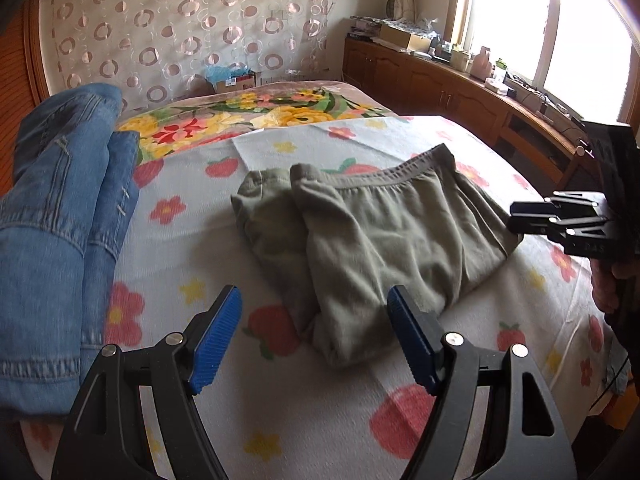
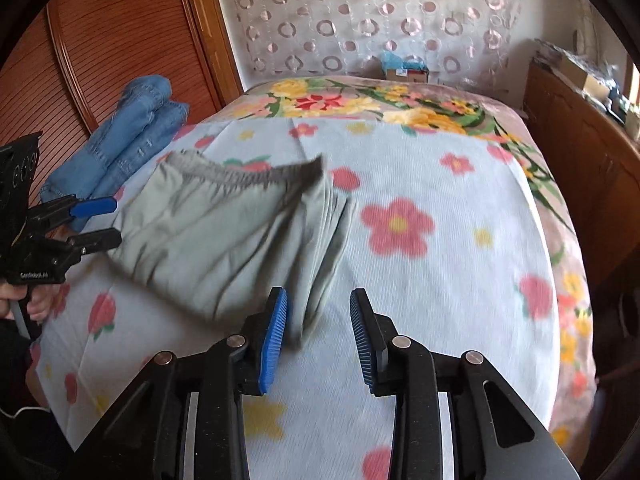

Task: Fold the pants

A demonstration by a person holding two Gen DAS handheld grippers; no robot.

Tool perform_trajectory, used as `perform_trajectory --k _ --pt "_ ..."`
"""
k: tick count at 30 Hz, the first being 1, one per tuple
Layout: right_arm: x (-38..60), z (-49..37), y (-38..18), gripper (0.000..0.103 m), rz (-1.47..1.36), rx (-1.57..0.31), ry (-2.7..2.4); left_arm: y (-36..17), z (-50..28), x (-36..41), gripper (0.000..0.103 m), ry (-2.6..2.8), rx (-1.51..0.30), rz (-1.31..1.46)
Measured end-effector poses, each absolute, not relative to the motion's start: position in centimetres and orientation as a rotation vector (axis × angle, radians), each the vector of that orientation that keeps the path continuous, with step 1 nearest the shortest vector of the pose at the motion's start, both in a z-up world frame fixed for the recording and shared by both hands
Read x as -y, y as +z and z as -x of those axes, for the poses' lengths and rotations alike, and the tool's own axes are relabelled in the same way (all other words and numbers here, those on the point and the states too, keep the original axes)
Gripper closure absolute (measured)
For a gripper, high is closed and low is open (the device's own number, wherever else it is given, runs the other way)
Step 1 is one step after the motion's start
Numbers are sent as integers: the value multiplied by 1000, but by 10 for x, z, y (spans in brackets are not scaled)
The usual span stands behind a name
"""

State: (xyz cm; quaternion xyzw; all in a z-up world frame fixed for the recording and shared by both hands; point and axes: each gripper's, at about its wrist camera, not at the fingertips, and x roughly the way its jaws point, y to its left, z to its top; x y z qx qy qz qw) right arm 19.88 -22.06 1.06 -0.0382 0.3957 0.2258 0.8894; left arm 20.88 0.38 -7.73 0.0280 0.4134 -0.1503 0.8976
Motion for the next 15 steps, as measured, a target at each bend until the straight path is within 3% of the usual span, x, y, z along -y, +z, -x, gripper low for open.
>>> perform_trajectory --k 8,13,15 --pt "222 -196 10 69 31 -838 515 -77 -199 -7 27 -321 -855 -38" --pt "222 -199 6 69 40 -840 523 -82 -200 -4 38 -336 -865 -34" --pt "223 -198 6 83 35 -840 533 -83 -200 -2 39 -339 -869 -31"
